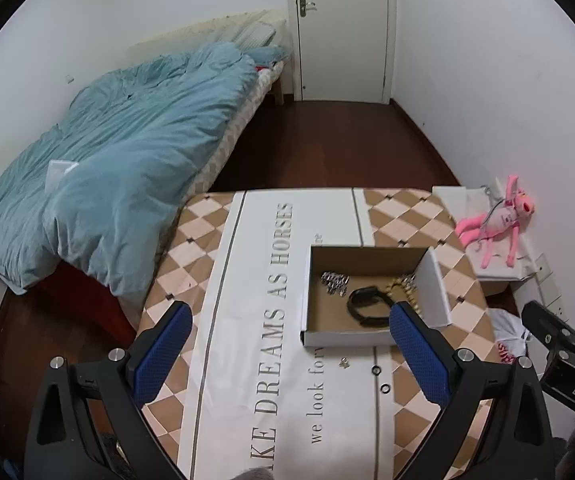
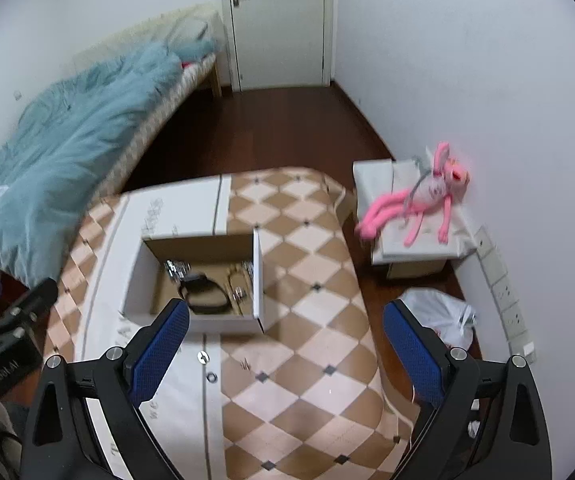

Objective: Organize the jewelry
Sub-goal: 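Withdraw both tools from the box, then reach the left tool toward a small black ring while the right reaches a small stud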

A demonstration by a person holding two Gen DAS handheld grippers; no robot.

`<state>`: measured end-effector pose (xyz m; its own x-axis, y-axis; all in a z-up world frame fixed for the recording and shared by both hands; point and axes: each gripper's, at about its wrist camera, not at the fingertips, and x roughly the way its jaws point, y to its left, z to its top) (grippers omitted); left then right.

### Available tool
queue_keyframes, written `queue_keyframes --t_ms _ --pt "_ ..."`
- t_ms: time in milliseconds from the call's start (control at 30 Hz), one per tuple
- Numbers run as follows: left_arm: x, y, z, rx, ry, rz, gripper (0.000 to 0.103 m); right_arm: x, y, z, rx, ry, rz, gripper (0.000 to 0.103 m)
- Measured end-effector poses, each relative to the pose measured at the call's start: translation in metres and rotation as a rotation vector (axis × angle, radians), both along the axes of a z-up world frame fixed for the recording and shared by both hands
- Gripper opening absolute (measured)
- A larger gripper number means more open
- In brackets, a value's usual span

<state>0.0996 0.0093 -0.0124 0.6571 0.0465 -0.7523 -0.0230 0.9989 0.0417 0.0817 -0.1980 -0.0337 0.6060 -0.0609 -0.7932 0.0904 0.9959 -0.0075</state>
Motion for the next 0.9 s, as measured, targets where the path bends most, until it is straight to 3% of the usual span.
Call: queue_keyframes --t_ms 200,233,333,467,633,733,800,900 --pt "0.002 0.002 -0.060 0.034 0.095 0.014 0.101 0.005 -0.010 -0.075 0.066 0.136 0.003 0.098" --pt "0.002 0.002 -0.070 0.040 0.112 0.012 0.101 0.007 -0.011 -0.093 0.080 0.160 0.004 0.095" --pt "0.003 0.002 -0.105 0.052 0.177 0.005 0.101 0.010 -0.010 -0.131 0.130 0.209 0.018 0.069" --pt "0.006 0.002 -0.133 0.077 0.231 0.012 0.101 0.015 -0.003 -0.163 0.171 0.221 0.042 0.058" --pt "0.009 0.001 -0.151 0.086 0.270 0.014 0.101 0.021 0.010 -0.179 0.183 0.209 0.070 0.053" --pt "0.009 -0.002 -0.156 0.092 0.281 0.010 0.101 0.023 0.020 -0.185 0.155 0.205 0.093 0.036" --pt "0.009 -0.004 -0.157 0.089 0.287 0.006 0.101 0.024 0.029 -0.185 0.106 0.199 0.111 0.009" --pt "0.009 -0.011 -0.159 0.083 0.293 -0.008 0.101 0.020 0.031 -0.185 0.104 0.197 0.121 0.009"
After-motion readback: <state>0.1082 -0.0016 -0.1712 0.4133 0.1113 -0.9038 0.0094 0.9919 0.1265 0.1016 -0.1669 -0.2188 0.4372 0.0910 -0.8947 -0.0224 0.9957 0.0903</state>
